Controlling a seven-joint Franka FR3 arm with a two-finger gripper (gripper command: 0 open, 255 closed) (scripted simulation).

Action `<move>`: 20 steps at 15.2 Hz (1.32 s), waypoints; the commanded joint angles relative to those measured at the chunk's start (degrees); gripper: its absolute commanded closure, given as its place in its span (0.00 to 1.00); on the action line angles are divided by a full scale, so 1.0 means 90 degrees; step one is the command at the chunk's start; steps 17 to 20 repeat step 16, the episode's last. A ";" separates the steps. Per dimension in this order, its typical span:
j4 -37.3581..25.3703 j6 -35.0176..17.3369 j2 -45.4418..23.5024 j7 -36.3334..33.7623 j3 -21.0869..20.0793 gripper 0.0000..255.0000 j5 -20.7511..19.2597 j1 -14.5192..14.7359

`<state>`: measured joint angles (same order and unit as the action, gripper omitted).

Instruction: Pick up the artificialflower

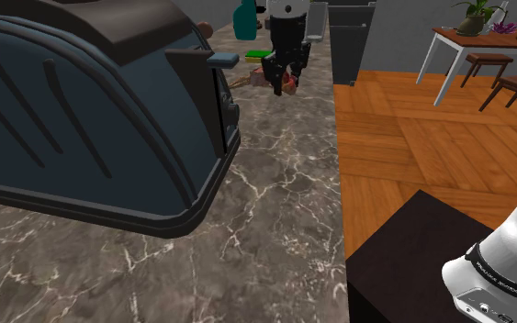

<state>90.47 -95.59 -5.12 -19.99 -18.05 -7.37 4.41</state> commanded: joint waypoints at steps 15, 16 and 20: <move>-0.1848 0.1440 -0.0450 0.0041 -0.0053 1.00 -0.0151 0.0125; -0.1848 0.1439 -0.0450 0.0041 -0.0052 1.00 -0.0151 0.0125; -0.1848 0.1439 -0.0450 0.0041 -0.0052 1.00 -0.0151 0.0125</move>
